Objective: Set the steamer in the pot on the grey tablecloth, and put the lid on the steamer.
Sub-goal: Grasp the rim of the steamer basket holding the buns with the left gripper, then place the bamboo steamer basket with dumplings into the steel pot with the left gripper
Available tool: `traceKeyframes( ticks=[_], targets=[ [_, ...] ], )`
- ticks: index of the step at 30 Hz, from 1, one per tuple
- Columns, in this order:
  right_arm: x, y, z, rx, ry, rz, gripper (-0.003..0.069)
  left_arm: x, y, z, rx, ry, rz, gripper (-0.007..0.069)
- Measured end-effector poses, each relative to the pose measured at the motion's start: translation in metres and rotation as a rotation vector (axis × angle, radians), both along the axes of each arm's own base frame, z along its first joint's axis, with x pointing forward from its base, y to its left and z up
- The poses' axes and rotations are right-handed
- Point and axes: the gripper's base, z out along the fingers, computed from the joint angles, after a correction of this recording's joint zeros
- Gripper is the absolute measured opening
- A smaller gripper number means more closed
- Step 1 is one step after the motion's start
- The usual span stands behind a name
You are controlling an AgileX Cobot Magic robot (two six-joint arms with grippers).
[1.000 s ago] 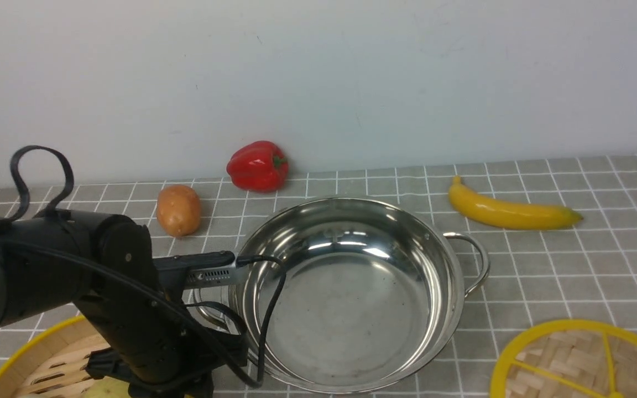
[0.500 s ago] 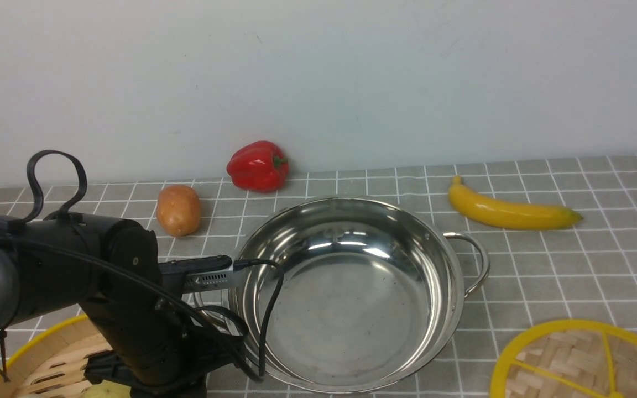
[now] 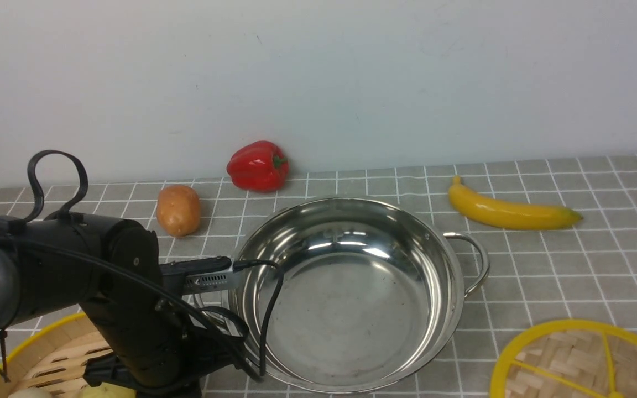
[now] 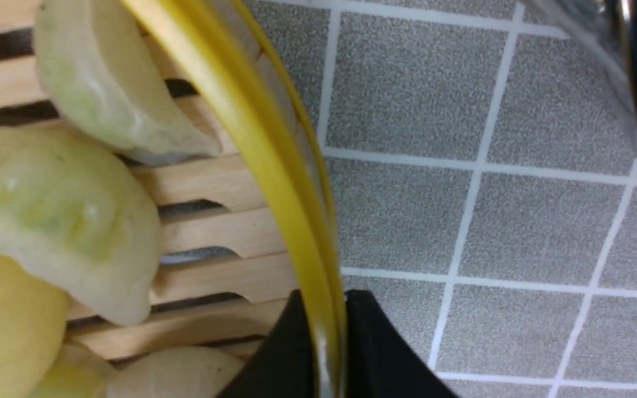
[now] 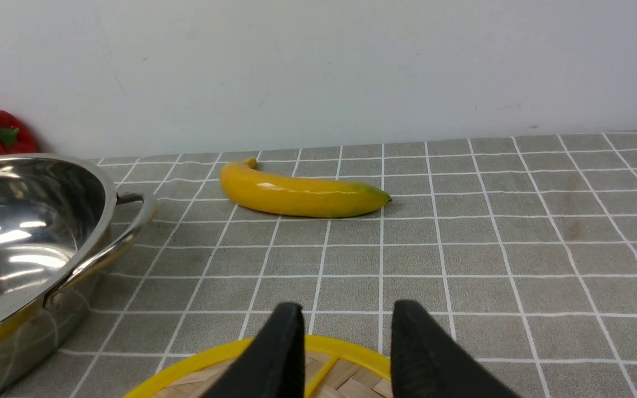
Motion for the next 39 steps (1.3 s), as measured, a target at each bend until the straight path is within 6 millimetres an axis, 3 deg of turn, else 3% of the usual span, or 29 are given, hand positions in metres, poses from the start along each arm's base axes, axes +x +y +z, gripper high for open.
traceKeyframes(
  ticks=[10,25,39],
  targets=[
    [0.000,0.000,0.000,0.000,0.000,0.000,0.0243,-0.010,0.009,0.018,0.058,-0.004,-0.045,0.0043],
    [0.000,0.000,0.000,0.000,0.000,0.000,0.0243,-0.042,0.028,0.076,0.134,-0.046,-0.088,0.0043],
    [0.000,0.000,0.000,0.000,0.000,0.000,0.0243,-0.004,0.009,0.164,0.018,-0.329,-0.310,0.0043]
  ],
)
